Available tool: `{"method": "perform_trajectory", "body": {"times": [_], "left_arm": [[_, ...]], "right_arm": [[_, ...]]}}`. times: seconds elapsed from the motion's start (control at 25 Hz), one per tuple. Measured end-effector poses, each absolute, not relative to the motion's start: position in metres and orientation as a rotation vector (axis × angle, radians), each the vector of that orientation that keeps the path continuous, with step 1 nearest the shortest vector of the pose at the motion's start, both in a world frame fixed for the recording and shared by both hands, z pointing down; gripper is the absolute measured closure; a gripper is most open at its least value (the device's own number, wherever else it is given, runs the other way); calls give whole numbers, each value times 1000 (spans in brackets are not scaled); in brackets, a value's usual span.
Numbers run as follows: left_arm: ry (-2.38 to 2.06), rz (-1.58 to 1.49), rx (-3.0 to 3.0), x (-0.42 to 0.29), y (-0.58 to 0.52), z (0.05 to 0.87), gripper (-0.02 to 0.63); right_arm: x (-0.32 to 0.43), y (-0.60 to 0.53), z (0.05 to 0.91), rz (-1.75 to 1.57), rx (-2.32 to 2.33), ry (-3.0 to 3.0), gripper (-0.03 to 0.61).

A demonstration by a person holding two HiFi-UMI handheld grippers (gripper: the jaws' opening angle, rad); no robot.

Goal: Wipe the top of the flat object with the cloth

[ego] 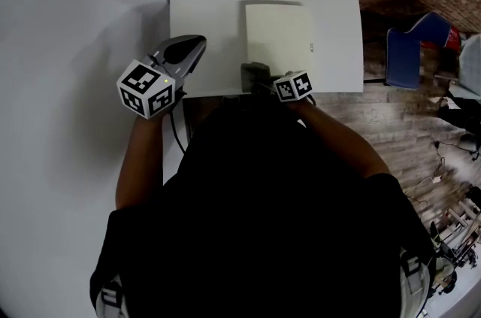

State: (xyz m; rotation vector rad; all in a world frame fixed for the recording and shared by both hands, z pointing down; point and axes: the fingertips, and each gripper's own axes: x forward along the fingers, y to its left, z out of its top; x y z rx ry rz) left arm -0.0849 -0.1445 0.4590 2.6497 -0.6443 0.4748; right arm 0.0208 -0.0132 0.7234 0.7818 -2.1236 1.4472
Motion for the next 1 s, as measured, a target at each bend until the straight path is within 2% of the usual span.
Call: {"method": "perform_trajectory", "body": {"times": [1.0], "left_arm": [[-559,494,2671,-61,-137,465,612]], "right_arm": [[138,-2,742,1392,1039,-1994,569]]}}
